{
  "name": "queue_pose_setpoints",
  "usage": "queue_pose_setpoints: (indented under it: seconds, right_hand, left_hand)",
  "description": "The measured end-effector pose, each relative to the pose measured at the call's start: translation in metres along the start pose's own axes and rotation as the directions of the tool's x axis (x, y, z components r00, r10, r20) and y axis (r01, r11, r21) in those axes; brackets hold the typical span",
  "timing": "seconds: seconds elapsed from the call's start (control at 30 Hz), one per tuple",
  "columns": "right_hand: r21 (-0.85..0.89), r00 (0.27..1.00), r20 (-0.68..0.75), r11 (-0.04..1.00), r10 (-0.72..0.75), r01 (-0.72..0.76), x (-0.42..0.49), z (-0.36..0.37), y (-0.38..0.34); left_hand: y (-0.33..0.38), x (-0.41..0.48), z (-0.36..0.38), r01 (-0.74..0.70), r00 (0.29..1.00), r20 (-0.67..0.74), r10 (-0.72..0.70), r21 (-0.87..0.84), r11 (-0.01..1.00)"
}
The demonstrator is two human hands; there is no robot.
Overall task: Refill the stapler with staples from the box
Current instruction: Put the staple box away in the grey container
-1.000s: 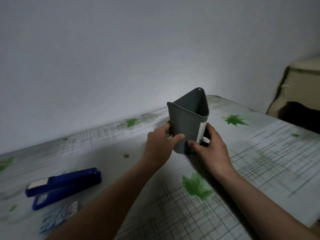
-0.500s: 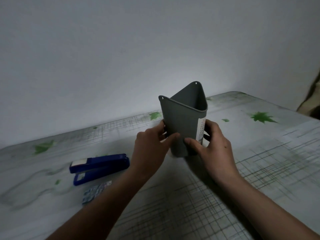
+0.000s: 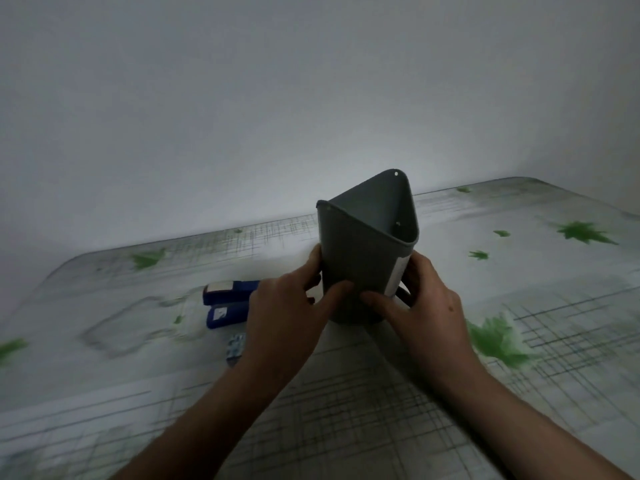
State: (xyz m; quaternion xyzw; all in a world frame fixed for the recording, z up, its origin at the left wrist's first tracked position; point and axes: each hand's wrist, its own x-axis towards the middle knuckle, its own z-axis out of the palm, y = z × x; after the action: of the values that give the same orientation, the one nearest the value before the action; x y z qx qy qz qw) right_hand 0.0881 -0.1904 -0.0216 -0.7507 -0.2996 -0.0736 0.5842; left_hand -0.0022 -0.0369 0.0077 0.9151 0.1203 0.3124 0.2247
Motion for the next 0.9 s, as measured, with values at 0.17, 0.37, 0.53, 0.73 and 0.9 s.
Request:
queue_pose_setpoints:
  seconds: [0.17, 0.37, 0.53, 0.73, 0.9]
  right_hand:
    - [-0.06, 0.997, 0.051, 0.996, -0.059, 0.062, -0.01, 0.013, -0.009]
    - [-0.09, 0.992, 0.094, 0.992, -0.082, 0.091, -0.019, 0.024, -0.016]
    - [-0.082, 0.991, 0.087, 0.99, -0.103, 0.11, -0.024, 0.028, -0.021]
    - [-0.1, 0.99, 0.088, 0.988, -0.107, 0.116, -0.027, 0.03, -0.023]
    - [-0.05, 0.989, 0.138, 0.997, -0.05, 0.058, -0.025, 0.028, -0.016]
  left_hand:
    - [-0.013, -0.019, -0.013, 0.025, 0.999, -0.027, -0.025, 0.013, 1.0]
    - [-0.019, -0.034, -0.022, 0.032, 0.998, -0.046, -0.034, -0.037, 0.999]
    - [-0.022, -0.041, -0.025, 0.037, 0.998, -0.047, -0.04, -0.07, 0.997]
    - [-0.027, -0.046, -0.026, 0.047, 0.998, -0.034, -0.05, -0.1, 0.994]
    - [-0.045, -0.053, -0.029, 0.075, 0.996, 0.044, -0.073, -0.045, 0.996]
